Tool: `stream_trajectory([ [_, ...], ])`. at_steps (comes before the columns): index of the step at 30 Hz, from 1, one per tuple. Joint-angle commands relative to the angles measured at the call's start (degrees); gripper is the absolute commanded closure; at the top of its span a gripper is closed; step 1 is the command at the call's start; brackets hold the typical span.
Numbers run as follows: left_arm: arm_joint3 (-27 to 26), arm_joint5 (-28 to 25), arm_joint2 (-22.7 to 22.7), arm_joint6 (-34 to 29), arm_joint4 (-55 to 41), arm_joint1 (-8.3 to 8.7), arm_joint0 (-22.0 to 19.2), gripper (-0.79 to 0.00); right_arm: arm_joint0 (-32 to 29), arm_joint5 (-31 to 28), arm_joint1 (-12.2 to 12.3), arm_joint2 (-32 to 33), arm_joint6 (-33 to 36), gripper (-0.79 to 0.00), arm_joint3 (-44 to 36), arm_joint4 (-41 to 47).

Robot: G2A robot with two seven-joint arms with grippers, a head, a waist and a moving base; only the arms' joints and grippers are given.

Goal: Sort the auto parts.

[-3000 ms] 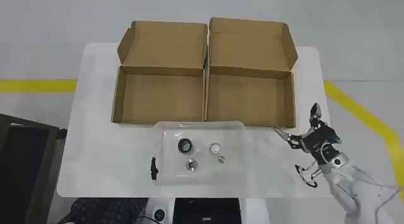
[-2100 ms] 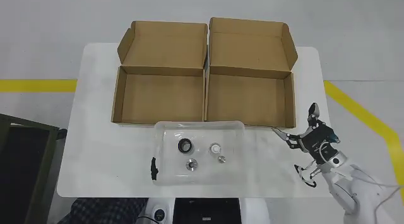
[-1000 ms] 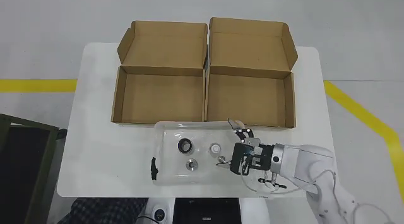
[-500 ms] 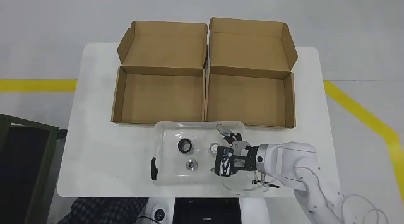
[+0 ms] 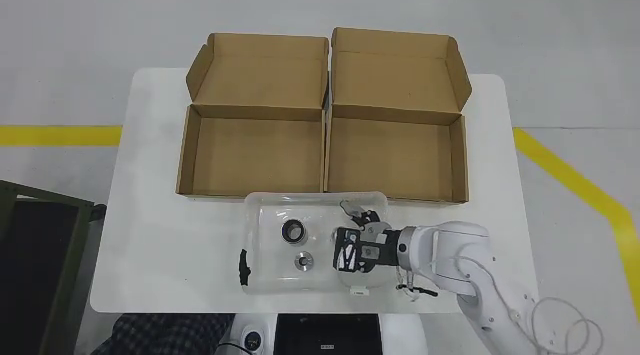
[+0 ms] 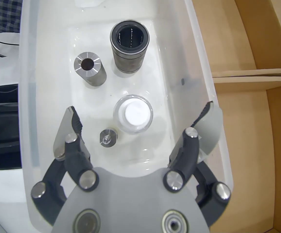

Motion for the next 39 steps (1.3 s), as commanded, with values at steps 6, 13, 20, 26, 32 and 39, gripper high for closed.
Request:
stream_trajectory([
  [6, 0.0, 0.0, 0.0, 0.0, 0.0, 0.00, 0.0, -0.785, 1.2, 1.1, 0.2, -0.8, 0.9, -0.502, 1.7, 1.1],
  [13, 0.0, 0.0, 0.0, 0.0, 0.0, 0.00, 0.0, -0.785, 2.1, 0.9, 0.4, -1.5, 1.5, -0.336, 2.5, 2.4],
  [20, 0.0, 0.0, 0.0, 0.0, 0.0, 0.00, 0.0, -0.785, 2.5, 0.6, 0.7, -1.8, 0.6, 0.000, 2.9, 3.2],
  [26, 0.0, 0.0, 0.0, 0.0, 0.0, 0.00, 0.0, -0.785, 1.8, 0.6, 1.2, -0.6, -1.6, 0.000, 1.0, 4.2],
  [32, 0.0, 0.0, 0.0, 0.0, 0.0, 0.00, 0.0, -0.785, 0.9, -1.4, 1.8, 1.1, -5.8, 0.000, -0.4, 6.8],
  [39, 0.0, 0.0, 0.0, 0.0, 0.0, 0.00, 0.0, -0.785, 0.0, -0.7, 2.0, 3.4, -16.2, 0.000, -0.3, 11.4],
])
